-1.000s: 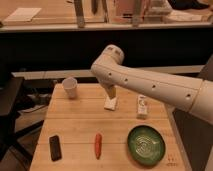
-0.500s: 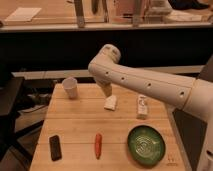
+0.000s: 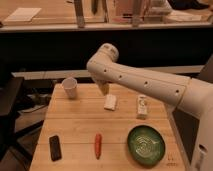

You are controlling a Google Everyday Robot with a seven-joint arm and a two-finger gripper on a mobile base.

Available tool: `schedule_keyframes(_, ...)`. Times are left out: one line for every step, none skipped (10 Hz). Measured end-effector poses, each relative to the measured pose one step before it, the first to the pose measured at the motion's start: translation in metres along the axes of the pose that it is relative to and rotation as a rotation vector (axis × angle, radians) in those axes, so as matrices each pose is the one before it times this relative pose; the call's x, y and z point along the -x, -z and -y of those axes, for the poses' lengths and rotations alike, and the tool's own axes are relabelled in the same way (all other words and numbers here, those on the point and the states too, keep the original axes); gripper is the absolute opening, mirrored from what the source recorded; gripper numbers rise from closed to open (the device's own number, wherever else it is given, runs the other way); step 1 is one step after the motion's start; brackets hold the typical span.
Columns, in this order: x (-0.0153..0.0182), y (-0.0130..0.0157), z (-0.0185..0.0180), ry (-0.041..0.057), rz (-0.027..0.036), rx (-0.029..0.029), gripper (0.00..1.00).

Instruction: Place the ceramic cup in the ceramic bowl

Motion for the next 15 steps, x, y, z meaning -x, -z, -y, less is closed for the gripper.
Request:
schedule_keyframes(0.00308,-0.00316,0.0064,0.01323,0.01033,-0.00738,0.8)
schedule_keyframes(0.00089,-0.00234,0.00264,0.0062,0.00603,-0.00302,0.8)
schedule_keyframes(-0.00042,-0.00142,0.00224,0.0041,0.00414,-0.00346,0.8)
schedule_keyframes(0.00195,-0.00278,0.00308,0.01018,0.0099,-0.00333,0.8)
schedule_keyframes(0.00169,-0.00269,0.00338,0.00809,0.00832,-0.00315,0.8)
schedule_keyframes(0.00222,-0.00309,0.00364,0.00898,0.00909,-0.00246,0.8)
schedule_keyframes(0.00164,-0.00377,0.00456,0.01008,0.00982,-0.00228,0.8)
schedule_keyframes(0.00156,-0.00292,0.00395,0.00715,0.00732,-0.00174,0.8)
schedule_keyframes(0.00095,-0.00244,0.00183,0.00516,0.00813,-0.00021,0.8)
schedule_keyframes(-0.00088,-0.00278,0.00177,0.00369,0.00828,-0.0002,0.8)
schedule_keyframes(0.00122,-0.00528,0.00281,0.00645,0.01249,0.00132,0.8)
schedule_keyframes(0.00275,-0.00434,0.00346,0.00773,0.01043,0.00055,0.8)
schedule_keyframes(0.0009,-0.00235,0.0013,0.00368,0.00585,0.00135,0.8)
schedule_keyframes(-0.00002,-0.00311,0.00245,0.00499,0.01071,0.001,0.8)
schedule_keyframes(-0.00026,-0.00357,0.00204,0.00644,0.00942,0.00085,0.8)
